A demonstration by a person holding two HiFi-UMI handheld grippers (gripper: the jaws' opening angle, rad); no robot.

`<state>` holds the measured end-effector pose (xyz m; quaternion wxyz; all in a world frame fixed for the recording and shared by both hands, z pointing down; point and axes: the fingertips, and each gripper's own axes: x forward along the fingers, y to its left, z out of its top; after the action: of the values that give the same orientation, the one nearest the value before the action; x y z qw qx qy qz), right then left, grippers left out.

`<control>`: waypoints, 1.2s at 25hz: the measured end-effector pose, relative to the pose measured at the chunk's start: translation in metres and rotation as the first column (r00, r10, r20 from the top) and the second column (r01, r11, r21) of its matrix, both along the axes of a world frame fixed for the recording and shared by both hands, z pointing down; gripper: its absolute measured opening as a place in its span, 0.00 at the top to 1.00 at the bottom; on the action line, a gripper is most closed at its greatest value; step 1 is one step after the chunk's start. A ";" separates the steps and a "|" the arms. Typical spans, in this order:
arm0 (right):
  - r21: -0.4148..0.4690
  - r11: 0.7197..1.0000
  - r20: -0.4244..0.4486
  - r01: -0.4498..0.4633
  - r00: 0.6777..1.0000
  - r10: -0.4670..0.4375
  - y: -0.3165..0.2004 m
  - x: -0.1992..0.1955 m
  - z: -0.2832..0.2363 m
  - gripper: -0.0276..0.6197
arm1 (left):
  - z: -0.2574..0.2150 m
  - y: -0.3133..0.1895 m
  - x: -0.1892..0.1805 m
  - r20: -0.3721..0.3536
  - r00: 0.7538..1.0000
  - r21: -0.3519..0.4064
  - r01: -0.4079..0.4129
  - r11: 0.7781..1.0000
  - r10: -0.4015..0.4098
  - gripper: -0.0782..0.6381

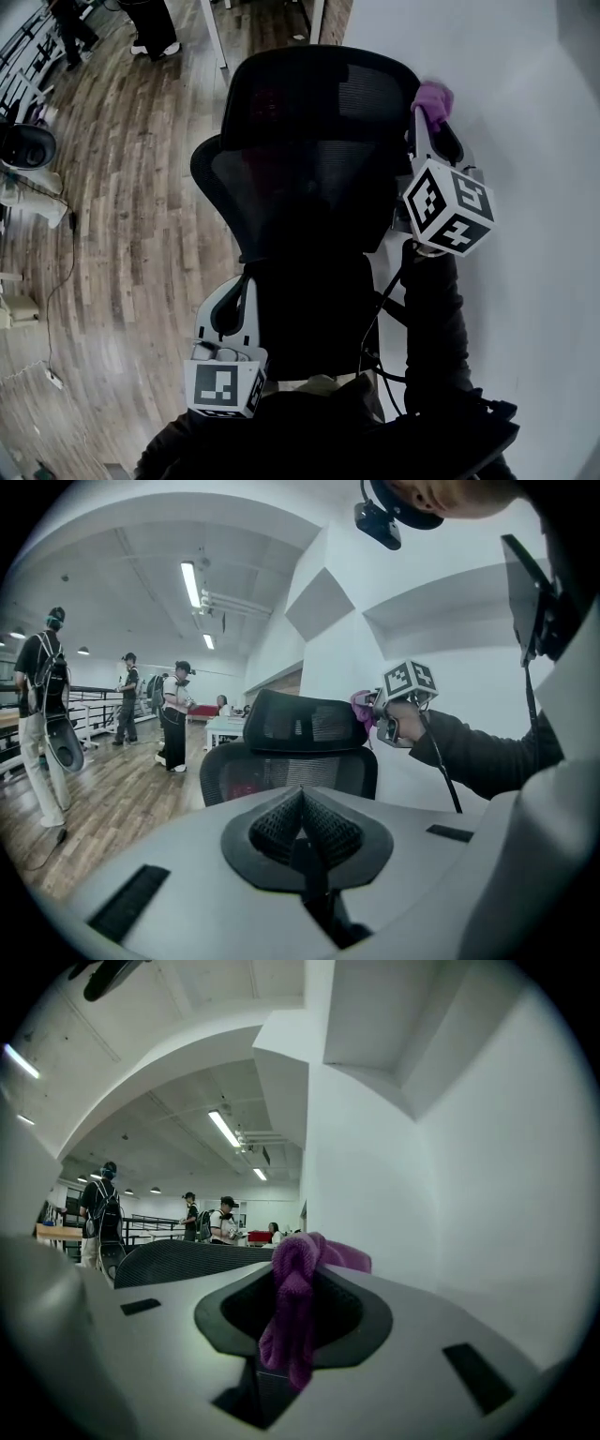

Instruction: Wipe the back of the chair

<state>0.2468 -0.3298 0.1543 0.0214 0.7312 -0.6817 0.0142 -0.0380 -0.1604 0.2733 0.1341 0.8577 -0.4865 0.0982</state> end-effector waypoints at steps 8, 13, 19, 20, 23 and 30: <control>-0.016 0.993 0.007 0.118 0.993 -0.118 -0.032 -0.066 0.010 0.81 | 0.005 -0.005 -0.040 -0.005 0.997 -0.005 0.082 0.997 -0.082 0.88; -0.024 0.984 0.014 0.175 0.984 -0.175 -0.043 -0.103 0.015 0.81 | 0.007 -0.004 -0.064 -0.007 0.992 -0.009 0.129 0.992 -0.129 0.88; -0.027 0.967 0.030 0.254 0.967 -0.253 -0.054 -0.148 0.017 0.81 | 0.007 0.000 -0.091 -0.006 0.982 -0.011 0.189 0.982 -0.189 0.88; -0.027 0.963 0.032 0.269 0.963 -0.268 -0.055 -0.156 0.017 0.81 | 0.006 0.002 -0.096 -0.004 0.980 -0.009 0.201 0.980 -0.201 0.88; -0.023 0.949 0.039 0.314 0.949 -0.313 -0.056 -0.185 0.015 0.81 | 0.003 0.008 -0.114 -0.003 0.971 -0.003 0.238 0.971 -0.238 0.88; -0.007 0.909 0.044 0.416 0.909 -0.415 -0.047 -0.255 0.014 0.81 | 0.003 0.027 -0.152 -0.021 0.945 -0.001 0.326 0.945 -0.326 0.88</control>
<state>-0.0084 -0.3767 0.1687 0.0157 0.5688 -0.8218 0.0302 -0.1897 -0.1337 0.2766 0.1527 0.7666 -0.6203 0.0651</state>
